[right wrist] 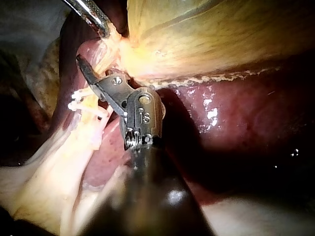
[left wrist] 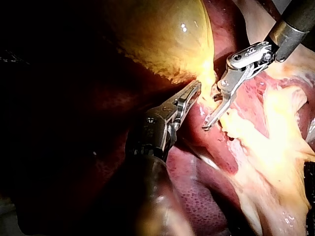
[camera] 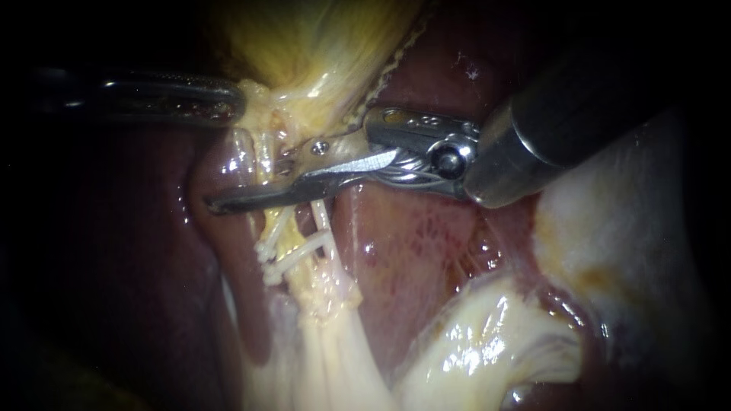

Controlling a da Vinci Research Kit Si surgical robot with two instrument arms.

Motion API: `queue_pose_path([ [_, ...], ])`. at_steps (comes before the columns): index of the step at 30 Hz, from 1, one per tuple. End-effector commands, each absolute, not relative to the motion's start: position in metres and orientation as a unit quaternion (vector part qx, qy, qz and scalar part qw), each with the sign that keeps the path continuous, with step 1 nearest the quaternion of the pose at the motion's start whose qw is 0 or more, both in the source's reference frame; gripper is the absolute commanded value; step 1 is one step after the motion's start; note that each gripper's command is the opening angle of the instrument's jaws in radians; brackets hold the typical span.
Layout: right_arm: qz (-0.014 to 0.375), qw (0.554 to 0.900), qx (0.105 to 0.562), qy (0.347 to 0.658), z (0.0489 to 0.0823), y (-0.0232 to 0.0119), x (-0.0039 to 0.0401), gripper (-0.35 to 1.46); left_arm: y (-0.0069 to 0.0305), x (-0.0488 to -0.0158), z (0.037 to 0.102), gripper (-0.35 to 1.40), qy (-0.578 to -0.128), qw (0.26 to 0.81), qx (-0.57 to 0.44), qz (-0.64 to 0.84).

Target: Clipping third clip left tube

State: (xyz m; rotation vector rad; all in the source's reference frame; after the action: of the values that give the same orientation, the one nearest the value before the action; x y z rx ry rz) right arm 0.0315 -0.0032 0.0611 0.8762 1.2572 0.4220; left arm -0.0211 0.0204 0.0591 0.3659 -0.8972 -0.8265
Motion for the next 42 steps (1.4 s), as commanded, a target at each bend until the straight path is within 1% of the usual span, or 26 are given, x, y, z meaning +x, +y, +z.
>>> queue_pose_path([
  [1,0.191,0.700,0.394,0.564,0.0610,-0.0032,0.0315,-0.19,0.0204,-0.0210,0.0590,-0.35,-0.419,0.804,0.171,-0.386],
  [3,0.198,0.702,0.386,0.565,0.0610,-0.0031,0.0315,0.08,0.0204,-0.0210,0.0590,-0.35,-0.419,0.804,0.171,-0.386],
  [4,0.206,0.704,0.377,0.565,0.0610,-0.0031,0.0316,0.27,0.0204,-0.0210,0.0590,-0.35,-0.419,0.804,0.171,-0.386],
  [5,0.214,0.706,0.368,0.566,0.0610,-0.0031,0.0316,0.38,0.0203,-0.0209,0.0590,-0.35,-0.419,0.804,0.171,-0.386],
  [7,0.230,0.709,0.351,0.566,0.0611,-0.0030,0.0318,0.48,0.0203,-0.0209,0.0590,-0.35,-0.419,0.804,0.171,-0.386],
  [8,0.237,0.710,0.344,0.566,0.0612,-0.0029,0.0318,0.50,0.0203,-0.0209,0.0590,-0.35,-0.419,0.804,0.171,-0.385],
  [11,0.249,0.712,0.334,0.565,0.0614,-0.0028,0.0313,0.50,0.0203,-0.0209,0.0590,-0.35,-0.419,0.804,0.171,-0.385],
  [15,0.259,0.712,0.328,0.564,0.0614,-0.0025,0.0296,0.50,0.0203,-0.0208,0.0590,-0.35,-0.419,0.804,0.171,-0.385],
  [20,0.272,0.710,0.325,0.562,0.0606,-0.0015,0.0275,0.50,0.0203,-0.0208,0.0590,-0.35,-0.419,0.804,0.171,-0.385],
  [24,0.266,0.708,0.336,0.562,0.0601,-0.0012,0.0267,0.50,0.0203,-0.0207,0.0590,-0.35,-0.419,0.804,0.171,-0.385],
  [29,0.248,0.704,0.355,0.563,0.0599,-0.0018,0.0272,0.49,0.0203,-0.0207,0.0589,-0.35,-0.419,0.804,0.171,-0.385],
  [31,0.238,0.697,0.362,0.571,0.0599,-0.0021,0.0276,0.49,0.0203,-0.0207,0.0589,-0.35,-0.419,0.804,0.171,-0.385],
  [34,0.229,0.672,0.399,0.580,0.0597,-0.0025,0.0281,0.48,0.0203,-0.0207,0.0589,-0.35,-0.419,0.804,0.171,-0.385],
  [39,0.228,0.629,0.449,0.592,0.0594,-0.0035,0.0284,0.46,0.0203,-0.0207,0.0589,-0.35,-0.419,0.804,0.171,-0.385],
  [42,0.222,0.609,0.467,0.602,0.0589,-0.0038,0.0287,0.45,0.0202,-0.0207,0.0589,-0.35,-0.419,0.804,0.171,-0.385],
])
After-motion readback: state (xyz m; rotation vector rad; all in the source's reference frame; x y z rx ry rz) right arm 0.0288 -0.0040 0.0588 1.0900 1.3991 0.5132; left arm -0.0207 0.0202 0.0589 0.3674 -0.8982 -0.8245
